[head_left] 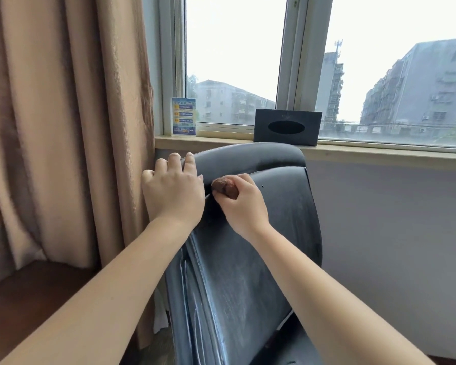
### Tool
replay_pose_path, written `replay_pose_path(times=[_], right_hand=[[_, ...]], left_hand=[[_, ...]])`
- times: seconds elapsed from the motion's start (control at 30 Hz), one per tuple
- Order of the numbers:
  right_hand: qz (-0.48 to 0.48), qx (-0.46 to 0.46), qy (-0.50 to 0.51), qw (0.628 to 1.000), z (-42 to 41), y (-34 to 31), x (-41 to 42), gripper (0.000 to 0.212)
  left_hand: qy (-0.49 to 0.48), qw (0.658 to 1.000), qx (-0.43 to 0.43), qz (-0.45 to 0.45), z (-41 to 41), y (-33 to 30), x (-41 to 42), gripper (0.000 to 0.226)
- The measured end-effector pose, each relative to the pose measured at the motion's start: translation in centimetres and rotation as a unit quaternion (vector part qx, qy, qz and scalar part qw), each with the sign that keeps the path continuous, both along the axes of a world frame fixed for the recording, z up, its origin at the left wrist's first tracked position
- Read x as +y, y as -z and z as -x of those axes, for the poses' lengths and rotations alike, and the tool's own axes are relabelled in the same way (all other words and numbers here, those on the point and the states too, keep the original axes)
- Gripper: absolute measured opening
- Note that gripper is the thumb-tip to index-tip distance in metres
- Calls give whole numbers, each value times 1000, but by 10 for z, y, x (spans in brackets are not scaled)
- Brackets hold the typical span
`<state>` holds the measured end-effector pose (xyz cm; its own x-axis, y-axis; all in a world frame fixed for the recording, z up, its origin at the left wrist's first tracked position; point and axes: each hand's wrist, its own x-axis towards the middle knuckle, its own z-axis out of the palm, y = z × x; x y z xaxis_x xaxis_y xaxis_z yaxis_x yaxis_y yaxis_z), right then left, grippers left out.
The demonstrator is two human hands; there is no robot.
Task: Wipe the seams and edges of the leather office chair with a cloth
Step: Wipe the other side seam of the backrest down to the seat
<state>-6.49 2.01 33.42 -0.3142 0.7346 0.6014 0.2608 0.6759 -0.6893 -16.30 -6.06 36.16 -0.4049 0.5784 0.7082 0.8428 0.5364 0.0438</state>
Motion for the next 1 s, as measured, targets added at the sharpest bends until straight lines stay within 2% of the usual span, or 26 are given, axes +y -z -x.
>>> replay_pose_path(times=[0.1,0.23,0.33,0.47,0.7,0.87,1.0], right_hand=[[-32,-20,21,999,0,3,1,17],[42,-1,84,996,-2,-10,21,18],[54,17,59,997,0,-10,21,18],[10,18,20,1000,-2,5,10,16],[64,51,92,992,0,-7,32,18],[-17,55,36,998,1,11,13,15],[4,46,58,997,-1,2,28,16]], left_hand=[[0,1000,3,-5,0,0,-1,52],[3,1000,1,-3,1,0,-1,53],[-2,1000,3,-7,1,1,-2,54],[-9,1000,7,-17,-1,2,0,57],[-5,999,30,-22,1,6,0,60],[-11,998,37,-41,1,7,2,59],[-7,998,36,-47,2,8,3,59]])
